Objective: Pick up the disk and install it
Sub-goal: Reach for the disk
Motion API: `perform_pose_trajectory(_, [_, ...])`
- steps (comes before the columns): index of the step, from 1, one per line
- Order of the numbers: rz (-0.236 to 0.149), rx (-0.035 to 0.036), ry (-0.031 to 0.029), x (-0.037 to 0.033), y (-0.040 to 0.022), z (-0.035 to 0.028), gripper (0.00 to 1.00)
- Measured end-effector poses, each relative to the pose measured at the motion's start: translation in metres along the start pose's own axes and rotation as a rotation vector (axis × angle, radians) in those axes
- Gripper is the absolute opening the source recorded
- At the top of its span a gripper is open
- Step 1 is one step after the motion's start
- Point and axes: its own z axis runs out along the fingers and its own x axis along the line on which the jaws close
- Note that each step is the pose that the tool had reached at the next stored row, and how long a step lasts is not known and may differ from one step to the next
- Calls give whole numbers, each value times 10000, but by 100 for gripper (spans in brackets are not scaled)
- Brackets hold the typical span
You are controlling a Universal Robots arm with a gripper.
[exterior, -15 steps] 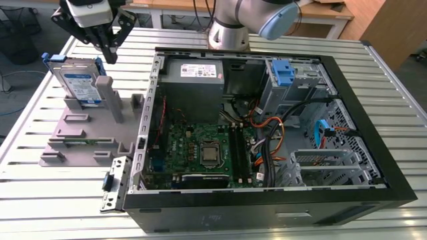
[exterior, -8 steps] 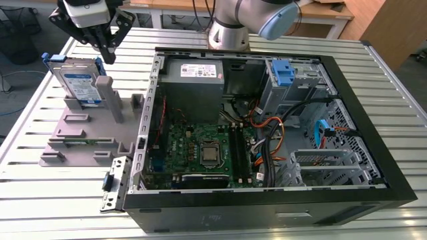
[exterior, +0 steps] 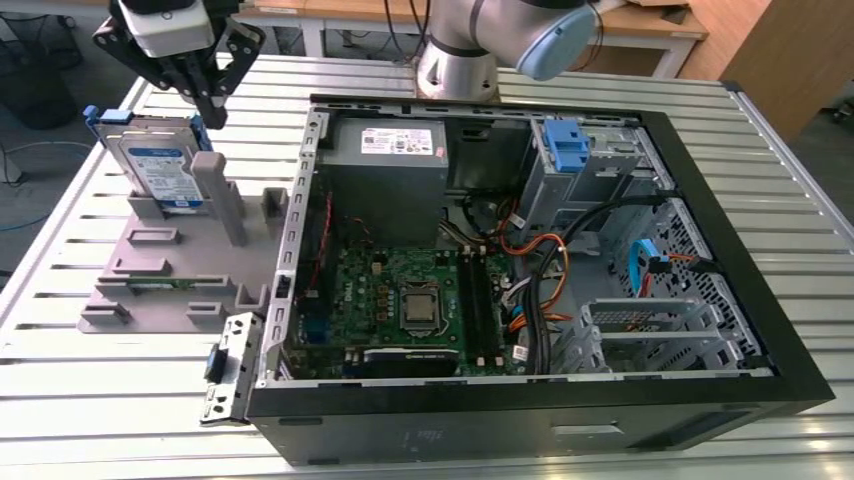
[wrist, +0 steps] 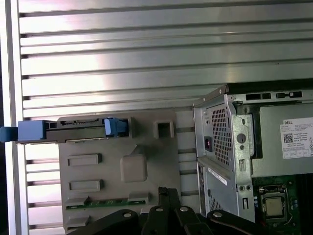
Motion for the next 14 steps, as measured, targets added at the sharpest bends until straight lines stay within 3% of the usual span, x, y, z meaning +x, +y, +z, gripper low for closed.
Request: perform_pose_trajectory(14, [0, 0, 1, 228, -19, 35, 11])
